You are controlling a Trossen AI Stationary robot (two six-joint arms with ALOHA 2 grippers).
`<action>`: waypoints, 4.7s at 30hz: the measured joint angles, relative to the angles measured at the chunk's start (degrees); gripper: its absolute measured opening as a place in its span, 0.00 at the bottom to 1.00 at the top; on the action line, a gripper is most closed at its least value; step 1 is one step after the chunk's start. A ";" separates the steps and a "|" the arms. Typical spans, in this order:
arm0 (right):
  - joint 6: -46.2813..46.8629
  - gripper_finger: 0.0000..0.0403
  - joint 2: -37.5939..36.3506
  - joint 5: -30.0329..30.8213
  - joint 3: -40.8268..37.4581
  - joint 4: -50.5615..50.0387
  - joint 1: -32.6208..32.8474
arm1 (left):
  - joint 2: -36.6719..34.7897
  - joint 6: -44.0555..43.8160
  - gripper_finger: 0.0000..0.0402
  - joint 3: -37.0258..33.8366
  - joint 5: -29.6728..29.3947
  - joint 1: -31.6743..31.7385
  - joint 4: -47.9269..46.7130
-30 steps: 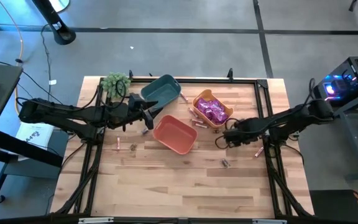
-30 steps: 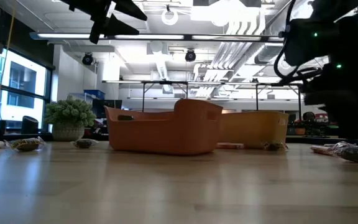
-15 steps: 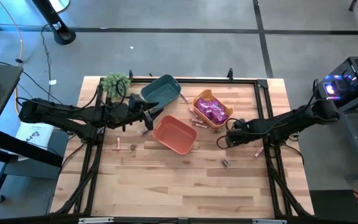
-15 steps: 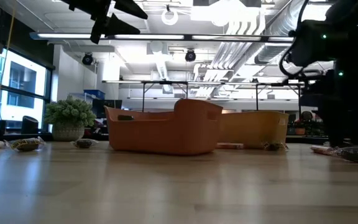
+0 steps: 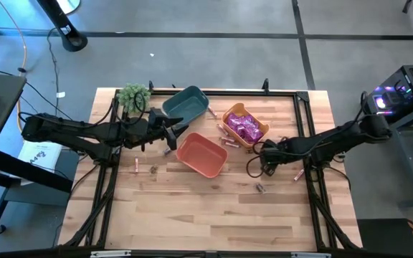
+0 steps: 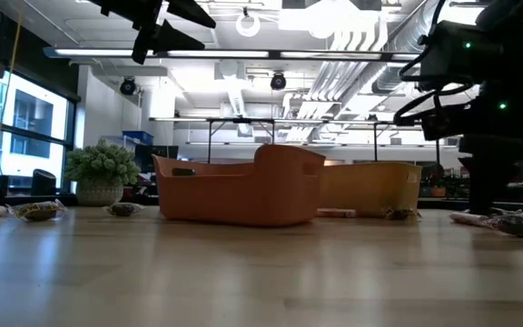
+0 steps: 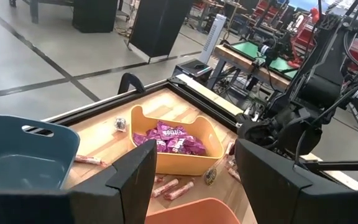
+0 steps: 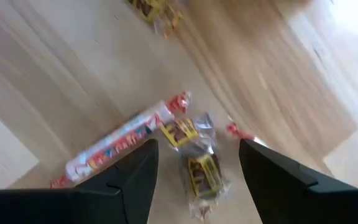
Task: Sort candy
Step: Put the brown candy into the orange bin
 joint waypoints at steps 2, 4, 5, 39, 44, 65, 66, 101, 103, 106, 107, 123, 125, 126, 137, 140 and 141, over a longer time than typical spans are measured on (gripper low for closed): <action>-0.78 0.52 0.81 -0.20 -0.32 0.85 -0.01 | 0.00 -0.62 0.52 0.00 0.00 0.00 -0.02; -0.19 0.45 2.14 -1.19 -0.77 0.67 0.00 | 0.00 -0.90 0.52 0.00 0.00 0.00 -0.05; 0.58 0.40 2.74 -1.57 -0.82 0.84 0.02 | 0.00 -0.92 0.52 0.00 0.00 0.00 -0.09; -13.24 0.37 21.28 -4.12 39.55 25.28 -2.04 | -0.02 0.48 0.52 0.00 -0.45 0.03 0.36; -17.61 0.48 21.94 -3.67 44.75 21.40 -3.37 | -0.02 0.50 0.52 0.00 -0.46 0.02 0.25; -10.78 0.53 21.70 -0.39 31.14 -12.18 -4.33 | 0.00 0.59 0.52 0.00 -0.48 -0.37 -0.27; -8.50 0.53 21.70 0.17 29.87 -11.62 -4.37 | 0.00 0.57 0.52 0.00 -0.50 -0.37 -0.27; 1.63 0.14 16.88 -8.82 25.31 -0.06 -4.17 | 0.00 -0.49 0.52 0.00 -0.48 -0.37 -0.21; -1.09 0.11 15.39 -6.43 29.28 0.37 -2.85 | 0.00 -0.49 0.52 0.00 -0.48 -0.37 -0.21; -5.85 0.09 14.46 -4.49 35.90 6.43 -2.22 | 0.00 -0.49 0.52 0.00 -0.48 -0.37 -0.23; -6.99 0.09 14.42 -4.44 37.68 9.28 -2.29 | 0.00 -0.49 0.52 0.00 -0.48 -0.37 -0.21; -9.98 0.59 21.58 -5.57 43.67 19.19 -2.92 | 0.00 -0.90 0.52 0.00 -0.49 -0.37 -0.20; -10.14 0.61 20.27 -8.43 43.67 15.42 -2.93 | 0.00 -0.92 0.52 0.00 -0.49 -0.37 -0.34; -10.16 0.61 19.53 -9.67 43.70 12.77 -2.90 | 0.00 -0.92 0.52 0.00 -0.48 -0.37 -0.59; 13.25 0.62 16.77 -10.91 36.60 -20.80 13.76 | 0.00 -3.98 0.52 0.00 3.80 -0.35 -1.08; 22.30 0.62 16.91 -13.21 30.39 -16.15 17.85 | 0.00 -3.98 0.52 0.00 3.80 -0.25 -1.02; 25.03 0.62 16.89 -13.52 28.58 -14.07 18.79 | 0.00 -4.01 0.52 0.00 3.90 -0.13 -1.04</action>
